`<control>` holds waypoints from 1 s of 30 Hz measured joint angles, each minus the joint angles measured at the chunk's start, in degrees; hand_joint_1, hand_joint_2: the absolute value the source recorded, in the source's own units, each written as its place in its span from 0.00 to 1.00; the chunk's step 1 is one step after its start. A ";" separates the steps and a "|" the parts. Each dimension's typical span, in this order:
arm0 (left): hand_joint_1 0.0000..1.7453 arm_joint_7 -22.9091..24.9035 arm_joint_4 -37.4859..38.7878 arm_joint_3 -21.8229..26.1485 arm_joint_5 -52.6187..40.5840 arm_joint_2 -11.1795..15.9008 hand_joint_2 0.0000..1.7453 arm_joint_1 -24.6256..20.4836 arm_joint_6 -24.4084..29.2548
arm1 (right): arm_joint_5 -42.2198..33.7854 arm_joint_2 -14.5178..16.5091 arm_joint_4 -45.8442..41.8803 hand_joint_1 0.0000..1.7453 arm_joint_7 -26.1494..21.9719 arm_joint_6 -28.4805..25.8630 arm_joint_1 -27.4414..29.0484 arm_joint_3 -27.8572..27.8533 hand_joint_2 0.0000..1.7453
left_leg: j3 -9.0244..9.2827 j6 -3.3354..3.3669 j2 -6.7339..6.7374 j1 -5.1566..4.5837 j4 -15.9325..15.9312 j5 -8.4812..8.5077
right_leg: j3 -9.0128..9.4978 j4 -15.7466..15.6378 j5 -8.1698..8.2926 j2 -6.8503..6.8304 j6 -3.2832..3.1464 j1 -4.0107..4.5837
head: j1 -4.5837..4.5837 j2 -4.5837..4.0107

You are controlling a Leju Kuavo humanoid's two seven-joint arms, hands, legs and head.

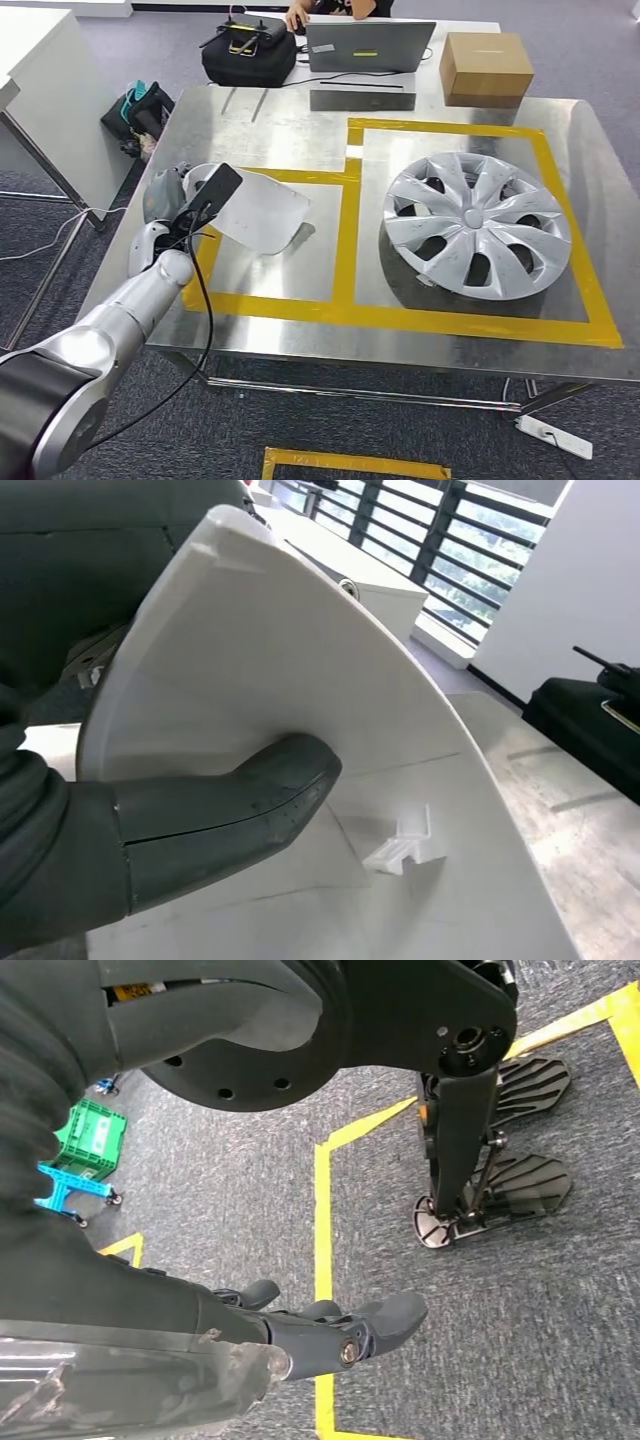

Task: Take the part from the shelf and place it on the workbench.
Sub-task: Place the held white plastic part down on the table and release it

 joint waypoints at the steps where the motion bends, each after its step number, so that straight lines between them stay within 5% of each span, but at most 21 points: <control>1: 0.50 -0.13 0.08 0.21 0.14 0.19 1.00 -0.05 -0.86 | 0.01 0.00 0.01 0.00 0.04 -0.02 -0.01 0.00 0.50 | 0.00 0.00 0.00 -0.01 0.00 0.00 | 0.00 0.00 0.00 0.01 0.00 -0.01 | -0.01 0.00; 3: 0.00 -0.35 0.22 0.64 0.25 0.54 1.00 -0.12 -2.56 | 0.08 -0.01 0.02 0.00 0.10 0.04 0.02 0.00 0.00 | 0.00 0.00 0.01 -0.02 0.00 0.00 | 0.01 0.00 0.02 0.02 0.00 -0.02 | 0.00 0.00; 7: 0.00 -0.93 0.54 1.07 -0.05 1.22 1.00 -0.05 -3.86 | 0.18 -0.02 0.02 0.00 0.01 0.24 -0.01 0.00 0.00 | 0.00 -0.01 0.00 -0.02 0.01 0.02 | 0.01 0.00 0.07 0.01 -0.01 -0.03 | 0.00 0.00; 9: 0.00 -1.83 0.62 1.19 -0.02 1.46 0.50 0.08 -3.85 | 0.22 -0.01 0.02 0.00 -0.06 0.29 -0.01 0.00 0.00 | 0.00 -0.03 0.00 -0.02 0.01 0.03 | 0.01 0.00 0.09 0.01 -0.02 -0.03 | -0.01 0.00; 11: 0.00 -2.95 0.69 1.27 0.05 1.63 0.50 0.16 -4.11 | 0.30 -0.02 0.02 0.00 -0.21 0.38 -0.01 0.02 0.00 | 0.00 -0.04 0.00 -0.02 0.01 0.05 | 0.00 0.00 0.11 0.01 -0.02 -0.03 | -0.01 0.00; 13: 0.00 -4.74 0.73 1.43 0.43 1.70 1.00 0.19 -5.40 | 0.37 -0.02 0.02 0.00 -0.46 0.57 -0.02 0.04 0.00 | 0.00 -0.05 0.00 -0.02 0.01 0.05 | 0.00 0.00 0.12 0.00 -0.02 -0.03 | -0.01 0.00; 17: 0.00 -11.80 0.73 2.09 2.09 1.68 1.00 0.34 -13.38 | 0.75 -0.04 0.02 0.00 -0.89 1.48 -0.05 0.36 0.00 | 0.00 -0.04 0.00 -0.02 0.02 0.05 | 0.00 0.00 0.14 0.01 -0.01 -0.03 | -0.01 0.00; 21: 0.00 -19.07 0.67 3.08 4.97 1.32 0.00 1.07 -19.29 | 0.87 -0.08 0.02 0.00 -0.97 1.98 -0.04 0.79 0.00 | 0.01 -0.05 0.01 -0.02 0.02 0.05 | -0.01 -0.01 0.15 0.04 -0.01 -0.04 | -0.01 0.00; 30: 0.00 -29.60 -2.05 4.56 6.15 -0.88 0.00 3.45 -22.64 | 1.05 -0.09 0.02 0.00 -0.93 2.14 -0.05 0.92 0.00 | 0.01 -0.04 0.01 -0.03 0.03 0.06 | 0.00 -0.01 0.16 0.03 -0.01 -0.05 | -0.01 0.00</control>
